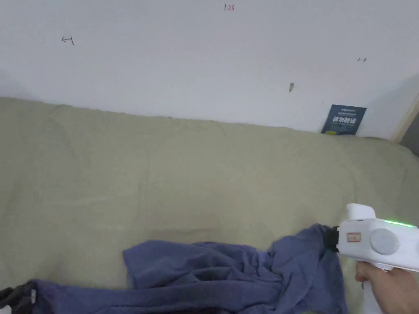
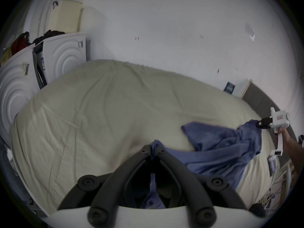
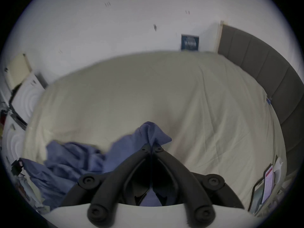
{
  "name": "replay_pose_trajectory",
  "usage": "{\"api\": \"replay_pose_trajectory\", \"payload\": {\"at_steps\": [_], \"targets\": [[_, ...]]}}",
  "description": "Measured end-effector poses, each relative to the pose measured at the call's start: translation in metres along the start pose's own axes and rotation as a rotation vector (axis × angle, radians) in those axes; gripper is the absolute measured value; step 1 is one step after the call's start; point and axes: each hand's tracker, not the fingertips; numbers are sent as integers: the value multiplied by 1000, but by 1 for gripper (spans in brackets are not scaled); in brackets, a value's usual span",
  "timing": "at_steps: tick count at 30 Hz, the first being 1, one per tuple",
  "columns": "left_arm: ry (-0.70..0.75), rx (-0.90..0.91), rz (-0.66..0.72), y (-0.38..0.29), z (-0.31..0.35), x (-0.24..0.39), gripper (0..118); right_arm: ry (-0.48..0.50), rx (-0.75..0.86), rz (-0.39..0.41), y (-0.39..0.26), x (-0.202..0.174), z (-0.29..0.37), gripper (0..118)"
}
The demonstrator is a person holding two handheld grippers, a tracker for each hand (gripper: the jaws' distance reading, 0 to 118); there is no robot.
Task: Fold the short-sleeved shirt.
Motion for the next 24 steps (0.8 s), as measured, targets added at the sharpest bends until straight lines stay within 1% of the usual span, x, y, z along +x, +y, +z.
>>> {"api": "replay_pose_trajectory", "payload": {"at_steps": [3, 5, 7, 8, 9, 11, 14, 15, 17, 19, 22, 24], "targets": [[-35, 65, 35, 31, 15, 7, 0, 59, 81, 17, 17, -4, 50, 2], [-45, 108, 22, 57, 22, 15, 0, 136, 115, 6, 35, -11, 87, 2], [-58, 127, 18, 83, 23, 20, 0, 139, 136, -9, 54, -14, 118, 2], [-56, 142, 11, 97, 23, 24, 0, 166, 164, -19, 63, -24, 138, 2], [-55, 158, 9, 110, 26, 27, 0, 184, 198, -27, 72, -26, 153, 2], [-65, 217, 26, 140, 34, 32, 0, 184, 263, -18, 94, -29, 184, 2], [-63, 322, 13, 188, 57, 44, 0, 186, 356, -8, 126, -36, 228, 2], [-63, 323, 0, 201, 63, 47, 0, 191, 379, -11, 135, -35, 240, 2], [-52, 391, -10, 233, 76, 54, 0, 178, 449, -22, 158, -32, 263, 2], [-48, 434, 4, 263, 84, 58, 0, 180, 498, -38, 177, -28, 283, 2], [-25, 507, -12, 305, 98, 66, 0, 166, 558, -55, 204, -22, 305, 2], [-36, 511, -18, 326, 102, 72, 0, 156, 578, -71, 220, -16, 309, 2]]}}
